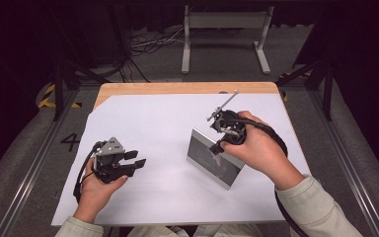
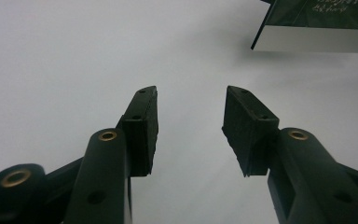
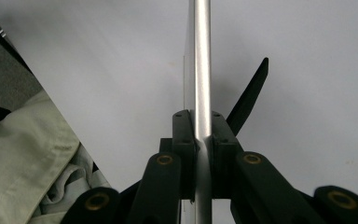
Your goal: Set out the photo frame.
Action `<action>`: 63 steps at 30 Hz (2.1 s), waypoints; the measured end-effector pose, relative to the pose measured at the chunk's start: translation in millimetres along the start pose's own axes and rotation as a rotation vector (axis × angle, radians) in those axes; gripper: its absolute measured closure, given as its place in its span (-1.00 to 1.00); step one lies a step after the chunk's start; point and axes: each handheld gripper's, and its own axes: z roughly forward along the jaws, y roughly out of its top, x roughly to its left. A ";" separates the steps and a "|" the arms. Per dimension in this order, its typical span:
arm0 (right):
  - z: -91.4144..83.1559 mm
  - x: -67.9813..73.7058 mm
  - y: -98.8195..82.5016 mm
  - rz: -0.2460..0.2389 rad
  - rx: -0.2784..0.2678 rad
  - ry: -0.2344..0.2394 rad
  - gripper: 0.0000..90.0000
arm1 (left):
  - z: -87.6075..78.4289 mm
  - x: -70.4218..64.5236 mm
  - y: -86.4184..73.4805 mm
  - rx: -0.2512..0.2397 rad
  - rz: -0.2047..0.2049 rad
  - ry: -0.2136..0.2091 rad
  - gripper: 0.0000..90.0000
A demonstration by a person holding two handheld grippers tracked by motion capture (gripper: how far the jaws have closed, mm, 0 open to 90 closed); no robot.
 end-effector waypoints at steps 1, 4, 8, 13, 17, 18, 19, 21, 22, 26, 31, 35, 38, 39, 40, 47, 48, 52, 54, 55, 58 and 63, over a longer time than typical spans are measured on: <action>-0.5 -1.4 3.9 -0.038 -0.001 0.016 0.87 | -2.1 0.6 -1.9 -0.003 -0.011 0.004 0.24; -1.1 -2.5 7.8 -0.077 0.003 0.029 0.87 | -4.8 1.9 -3.9 0.000 -0.011 0.011 0.24; -0.9 -5.0 16.6 -0.182 0.023 0.056 0.87 | -7.9 3.1 -6.3 -0.006 -0.022 0.018 0.24; 0.1 -7.2 25.8 -0.296 0.055 0.079 0.87 | -8.0 3.0 -6.2 -0.006 -0.020 0.016 0.25; 1.8 -8.7 30.4 -0.373 0.090 0.098 0.87 | -6.8 3.3 -6.0 -0.004 -0.016 0.016 0.25; 2.6 -9.2 31.4 -0.402 0.096 0.101 0.87 | -6.3 3.3 -5.6 -0.001 -0.012 0.016 0.25; 3.2 -9.8 32.5 -0.426 0.104 0.102 0.87 | -6.3 3.3 -5.6 -0.001 -0.012 0.016 0.25; 3.9 -10.0 33.3 -0.444 0.114 0.102 0.87 | -5.8 2.8 -5.5 0.001 -0.014 0.012 0.25; 4.5 -10.1 34.0 -0.452 0.120 0.103 0.87 | -5.7 2.8 -5.4 0.004 -0.014 0.010 0.25; 7.7 -12.4 36.1 -0.520 0.127 0.128 0.87 | -4.8 2.8 -5.3 0.005 -0.016 0.011 0.25; 12.2 -13.6 38.4 -0.573 0.115 0.151 0.87 | -3.4 2.3 -4.8 0.007 -0.011 0.007 0.25; 15.7 -14.2 41.3 -0.598 0.118 0.169 0.87 | -3.5 2.6 -4.7 0.006 -0.013 0.005 0.25; 19.1 -12.7 43.1 -0.648 0.130 0.181 0.87 | -3.4 2.8 -4.7 0.007 -0.012 0.007 0.25; 20.5 -12.8 43.5 -0.653 0.130 0.185 0.87 | -3.5 3.0 -4.5 0.008 -0.008 0.008 0.25; 21.4 -12.7 43.9 -0.654 0.139 0.188 0.87 | -3.5 2.7 -4.4 0.007 -0.007 0.007 0.25; 31.1 -18.7 46.9 -0.648 0.147 0.204 0.87 | -3.3 2.7 -4.2 0.007 -0.006 0.007 0.25; 32.0 -19.1 47.0 -0.649 0.145 0.206 0.87 | -3.1 2.8 -4.3 0.007 -0.007 0.007 0.25; 35.7 -21.7 48.2 -0.646 0.143 0.220 0.87 | -2.6 2.0 -4.4 0.006 -0.014 0.004 0.25; 37.4 -23.8 48.9 -0.639 0.132 0.221 0.87 | -2.8 2.1 -4.3 0.006 -0.010 0.005 0.25; 37.8 -24.6 48.9 -0.632 0.134 0.220 0.87 | -3.0 2.4 -4.2 0.007 -0.007 0.006 0.25; 39.7 -26.9 49.9 -0.626 0.134 0.212 0.87 | -2.6 2.2 -4.4 0.006 -0.012 0.005 0.25; 41.9 -33.3 51.9 -0.601 0.127 0.211 0.87 | -2.1 1.8 -4.3 0.007 -0.012 0.004 0.25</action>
